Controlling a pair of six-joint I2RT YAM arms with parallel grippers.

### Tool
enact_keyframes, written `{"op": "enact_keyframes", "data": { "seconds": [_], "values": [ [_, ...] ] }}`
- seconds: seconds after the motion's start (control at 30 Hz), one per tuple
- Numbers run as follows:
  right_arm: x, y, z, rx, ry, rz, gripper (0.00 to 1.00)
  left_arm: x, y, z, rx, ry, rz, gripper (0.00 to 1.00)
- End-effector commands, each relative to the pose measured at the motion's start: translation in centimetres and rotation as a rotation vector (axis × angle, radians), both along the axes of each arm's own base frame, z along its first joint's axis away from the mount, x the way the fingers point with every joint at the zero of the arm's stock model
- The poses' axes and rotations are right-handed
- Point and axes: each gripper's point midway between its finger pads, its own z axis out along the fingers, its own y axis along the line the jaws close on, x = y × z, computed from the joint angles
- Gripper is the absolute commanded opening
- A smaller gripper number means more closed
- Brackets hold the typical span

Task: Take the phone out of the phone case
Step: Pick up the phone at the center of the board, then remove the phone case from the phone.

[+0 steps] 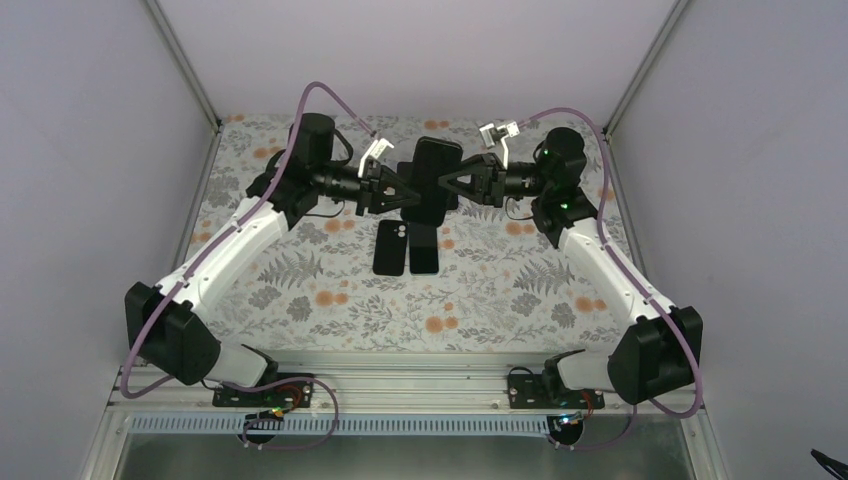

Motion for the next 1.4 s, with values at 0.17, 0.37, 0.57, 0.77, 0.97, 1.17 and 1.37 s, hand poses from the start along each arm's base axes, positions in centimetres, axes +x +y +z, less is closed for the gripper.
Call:
{"op": "enact_keyframes", "data": {
  "seconds": [0.17, 0.37, 0.57, 0.77, 0.97, 1.17, 1.37],
  "values": [
    [0.4, 0.2, -0.2, -0.011, -0.006, -0.045, 0.33, 1.8, 1.2, 3.1, -0.069, -0.064, 0.036, 0.02],
    [0.7, 0.6, -0.8, -0.018, 0.013, -0.055, 0.32, 1.8, 1.2, 3.1, -0.069, -0.067, 0.042, 0.02],
    [1.2, 0.8, -0.8, -0.017, 0.025, -0.07, 0.29, 1.8, 1.1, 3.0, -0.071, -0.068, 0.042, 0.02],
    [1.5, 1.2, -1.0, -0.02, 0.036, -0.073, 0.25, 1.7, 0.8, 3.2, -0.067, -0.081, 0.044, 0.02],
    [1.8, 1.3, -0.9, -0.022, 0.041, -0.083, 0.17, 1.9, 0.7, 2.9, -0.058, -0.085, 0.055, 0.02],
    [2.0, 1.4, -0.8, -0.022, 0.041, -0.089, 0.04, 2.1, 0.6, 2.5, -0.04, -0.099, 0.069, 0.03],
    [1.6, 0.9, 0.5, -0.003, 0.024, -0.066, 0.04, 2.3, 1.7, 2.3, -0.003, -0.157, 0.081, 0.48]
  ]
}}
